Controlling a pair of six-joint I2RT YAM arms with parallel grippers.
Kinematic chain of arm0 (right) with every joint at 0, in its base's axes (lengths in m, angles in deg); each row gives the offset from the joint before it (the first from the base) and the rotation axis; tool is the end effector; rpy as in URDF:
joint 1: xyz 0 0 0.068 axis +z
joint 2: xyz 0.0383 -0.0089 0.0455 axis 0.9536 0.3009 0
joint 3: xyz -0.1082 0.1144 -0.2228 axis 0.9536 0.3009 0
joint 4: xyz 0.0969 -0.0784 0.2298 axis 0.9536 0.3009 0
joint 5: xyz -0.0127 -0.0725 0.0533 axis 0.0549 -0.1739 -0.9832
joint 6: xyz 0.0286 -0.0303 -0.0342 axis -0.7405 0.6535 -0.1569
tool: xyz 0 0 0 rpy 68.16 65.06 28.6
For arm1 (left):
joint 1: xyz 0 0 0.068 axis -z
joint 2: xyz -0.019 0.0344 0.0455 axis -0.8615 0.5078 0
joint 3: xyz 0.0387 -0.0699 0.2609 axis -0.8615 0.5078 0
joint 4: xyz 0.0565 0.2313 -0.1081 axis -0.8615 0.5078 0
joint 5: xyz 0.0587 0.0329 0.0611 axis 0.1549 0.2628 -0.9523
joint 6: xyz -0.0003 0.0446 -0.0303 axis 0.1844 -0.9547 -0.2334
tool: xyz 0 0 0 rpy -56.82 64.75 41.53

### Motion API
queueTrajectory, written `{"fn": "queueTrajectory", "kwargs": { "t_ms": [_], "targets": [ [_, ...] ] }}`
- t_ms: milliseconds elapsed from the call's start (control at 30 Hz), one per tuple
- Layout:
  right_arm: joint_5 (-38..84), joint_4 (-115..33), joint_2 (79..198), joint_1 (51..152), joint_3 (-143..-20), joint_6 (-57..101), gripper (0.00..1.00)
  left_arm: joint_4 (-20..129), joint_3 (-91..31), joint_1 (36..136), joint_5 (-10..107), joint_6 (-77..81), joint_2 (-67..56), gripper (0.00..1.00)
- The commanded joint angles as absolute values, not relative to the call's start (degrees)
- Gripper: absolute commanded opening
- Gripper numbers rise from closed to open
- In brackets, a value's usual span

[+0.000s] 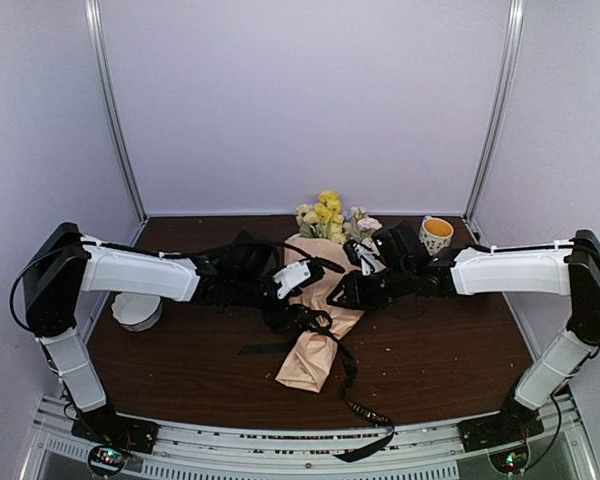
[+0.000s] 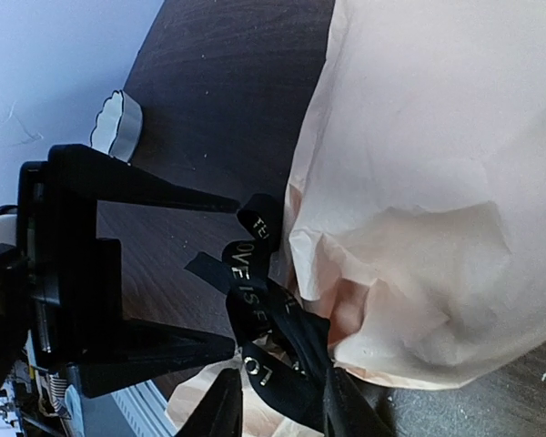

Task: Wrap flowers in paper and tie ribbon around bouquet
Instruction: Cross the half-tied ribbon over the folded bouquet.

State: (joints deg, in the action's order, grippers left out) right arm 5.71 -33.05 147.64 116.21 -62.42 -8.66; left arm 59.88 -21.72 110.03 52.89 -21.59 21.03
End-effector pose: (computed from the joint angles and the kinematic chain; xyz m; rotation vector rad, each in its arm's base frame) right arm 0.2335 0.2441 0.2225 -0.3889 2.5057 1.1600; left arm 0.2394 -0.3034 0.1942 1.3136 1.9456 -0.6003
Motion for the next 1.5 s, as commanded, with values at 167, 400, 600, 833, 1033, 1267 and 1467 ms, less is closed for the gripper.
{"fn": "queueTrajectory", "kwargs": {
  "t_ms": [167, 400, 600, 833, 1033, 1267, 1467],
  "targets": [
    [0.8, -34.6, 155.0, 116.5, -64.7, -5.7, 0.33, 52.1, -16.2, 110.0, 56.8, -25.9, 15.4, 0.64],
    [-0.2, -35.6, 157.5, 117.0, -64.9, -5.6, 0.29, 56.9, -18.3, 110.0, 59.7, -26.8, 15.7, 0.53],
    [-0.2, -36.6, 157.9, 117.0, -65.1, -6.3, 0.12, 59.1, -20.0, 110.4, 56.3, -28.5, 17.2, 0.43],
    [-1.1, -38.3, 156.6, 117.1, -64.2, -7.0, 0.0, 62.1, -22.5, 110.5, 56.9, -29.7, 20.2, 0.37],
    [-2.4, -39.2, 154.5, 117.5, -63.1, -6.9, 0.0, 63.3, -22.5, 111.1, 57.2, -31.6, 20.2, 0.42],
    [-3.8, -39.4, 153.9, 118.4, -63.2, -6.9, 0.0, 61.1, -22.6, 111.5, 53.7, -31.9, 21.4, 0.56],
    [-4.6, -39.3, 152.9, 118.7, -62.4, -6.8, 0.0, 58.5, -22.5, 112.4, 49.8, -32.4, 23.2, 0.64]
  ]
}}
